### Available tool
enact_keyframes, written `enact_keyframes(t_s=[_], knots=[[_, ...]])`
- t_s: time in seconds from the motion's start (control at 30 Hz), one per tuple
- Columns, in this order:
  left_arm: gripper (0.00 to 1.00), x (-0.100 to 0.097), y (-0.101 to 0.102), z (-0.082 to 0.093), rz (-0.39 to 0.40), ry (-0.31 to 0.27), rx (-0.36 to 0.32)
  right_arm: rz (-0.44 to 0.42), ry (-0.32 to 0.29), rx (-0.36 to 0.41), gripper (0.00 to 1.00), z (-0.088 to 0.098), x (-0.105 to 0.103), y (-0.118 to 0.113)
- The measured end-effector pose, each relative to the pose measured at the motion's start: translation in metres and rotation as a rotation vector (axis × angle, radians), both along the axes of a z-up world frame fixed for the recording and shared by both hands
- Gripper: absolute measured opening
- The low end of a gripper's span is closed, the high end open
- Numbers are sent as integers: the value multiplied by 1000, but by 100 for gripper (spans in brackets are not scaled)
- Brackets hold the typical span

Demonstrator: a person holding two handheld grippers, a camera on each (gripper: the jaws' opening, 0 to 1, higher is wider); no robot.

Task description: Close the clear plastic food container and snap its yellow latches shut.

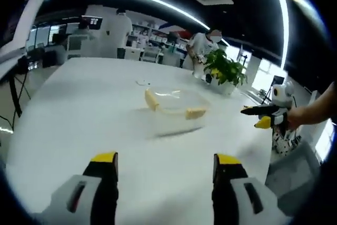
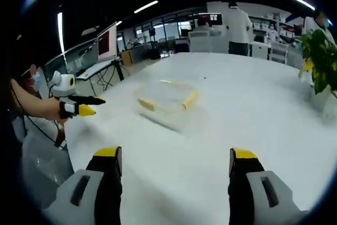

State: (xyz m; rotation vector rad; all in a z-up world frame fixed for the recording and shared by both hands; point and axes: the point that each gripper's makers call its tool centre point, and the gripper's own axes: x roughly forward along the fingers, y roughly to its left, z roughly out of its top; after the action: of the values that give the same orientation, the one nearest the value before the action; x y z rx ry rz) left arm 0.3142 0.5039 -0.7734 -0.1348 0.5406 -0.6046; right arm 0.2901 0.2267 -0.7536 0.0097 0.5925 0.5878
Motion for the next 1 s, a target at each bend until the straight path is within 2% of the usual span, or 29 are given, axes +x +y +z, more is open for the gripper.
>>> enact_keyframes(t_s=[0.17,0.33,0.63,0.83,0.9,1.0], knots=[[68,-19,6,11,24,23,-40,-29,-1,23,81,11,-16,-8],[69,-40,8,16,33,22,-36,-46,-6,53,81,20,-32,-10],[69,-74,10,27,74,52,-104,-58,0,124,81,33,-64,-9],[69,-96,5,33,72,34,-114,-64,5,168,81,40,-83,-5],[69,-101,3,36,80,29,-137,-65,8,185,82,39,-88,-2],[69,-105,1,38,89,17,-142,-47,12,167,82,34,-96,4]])
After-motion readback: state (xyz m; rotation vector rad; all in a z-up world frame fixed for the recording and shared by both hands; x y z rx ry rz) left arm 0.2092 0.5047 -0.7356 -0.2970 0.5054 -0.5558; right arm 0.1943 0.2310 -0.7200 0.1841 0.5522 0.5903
